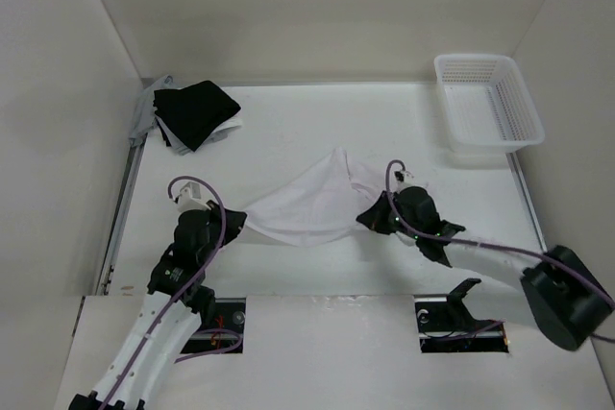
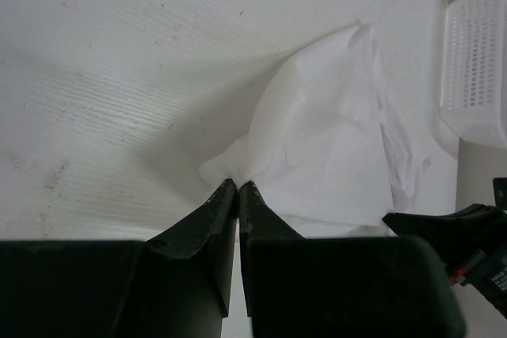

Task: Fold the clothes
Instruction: Flatten the tank top out

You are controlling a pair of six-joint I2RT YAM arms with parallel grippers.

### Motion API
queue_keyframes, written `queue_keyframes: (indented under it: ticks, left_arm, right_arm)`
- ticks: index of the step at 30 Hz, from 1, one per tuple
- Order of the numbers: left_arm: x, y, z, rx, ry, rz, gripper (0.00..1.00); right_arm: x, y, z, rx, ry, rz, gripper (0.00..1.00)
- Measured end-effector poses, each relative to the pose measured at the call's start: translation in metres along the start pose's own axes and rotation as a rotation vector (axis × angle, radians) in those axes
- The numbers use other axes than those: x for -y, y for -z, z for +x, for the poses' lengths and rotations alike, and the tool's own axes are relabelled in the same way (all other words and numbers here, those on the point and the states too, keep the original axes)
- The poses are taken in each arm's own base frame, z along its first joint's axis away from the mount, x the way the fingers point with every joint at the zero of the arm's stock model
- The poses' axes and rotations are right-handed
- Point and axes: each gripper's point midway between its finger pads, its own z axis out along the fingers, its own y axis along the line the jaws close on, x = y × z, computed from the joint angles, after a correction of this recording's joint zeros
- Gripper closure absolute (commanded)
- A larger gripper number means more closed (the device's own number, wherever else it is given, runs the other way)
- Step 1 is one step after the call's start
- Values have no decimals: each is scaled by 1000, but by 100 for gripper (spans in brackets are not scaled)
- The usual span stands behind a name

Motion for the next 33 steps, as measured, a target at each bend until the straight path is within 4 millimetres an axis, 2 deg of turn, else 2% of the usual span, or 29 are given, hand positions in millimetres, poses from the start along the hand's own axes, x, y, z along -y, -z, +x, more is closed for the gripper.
queue_keyframes:
  ticks: [3,5,8,11,13,14,16,19,21,23,24,26,27,29,33]
  left_arm:
    - [22,9,-22,48,7,43,98]
    - [52,23,-51,111,14,106,98]
    - [111,57,-103,228,25,239,99]
    - [176,111,-159,369,40,410,99]
    - [212,153,-191,461,49,520,99]
    - [227,176,-205,505,55,572,99]
    - [253,221,-228,580,64,668,99]
    - [277,282,-250,673,72,785,99]
    - [286,314,-259,724,77,839,99]
    - [291,335,-264,762,79,875,99]
    - [292,339,-265,771,80,885,99]
    - [292,331,-263,757,86,882,99]
    - [290,319,-261,737,91,870,99]
    - [282,283,-252,677,104,820,99]
    - [252,181,-232,533,136,634,99]
  right_arm:
    - [-37,33,-31,102,23,-85,100]
    - [-75,67,-63,192,55,-154,100]
    - [-149,140,-121,357,111,-274,100]
    - [-223,230,-171,524,157,-419,100]
    - [-259,287,-193,610,171,-508,100]
    - [-273,315,-201,643,173,-550,100]
    - [-291,357,-212,687,168,-611,100]
    - [-312,400,-221,704,153,-687,100]
    - [-322,411,-223,694,146,-716,100]
    - [-329,410,-222,679,150,-715,100]
    - [-332,404,-220,673,158,-699,100]
    - [-333,383,-216,663,181,-644,100]
    - [-332,368,-212,656,197,-610,100]
    - [-324,335,-207,648,230,-523,100]
    - [-290,253,-214,611,263,-331,100]
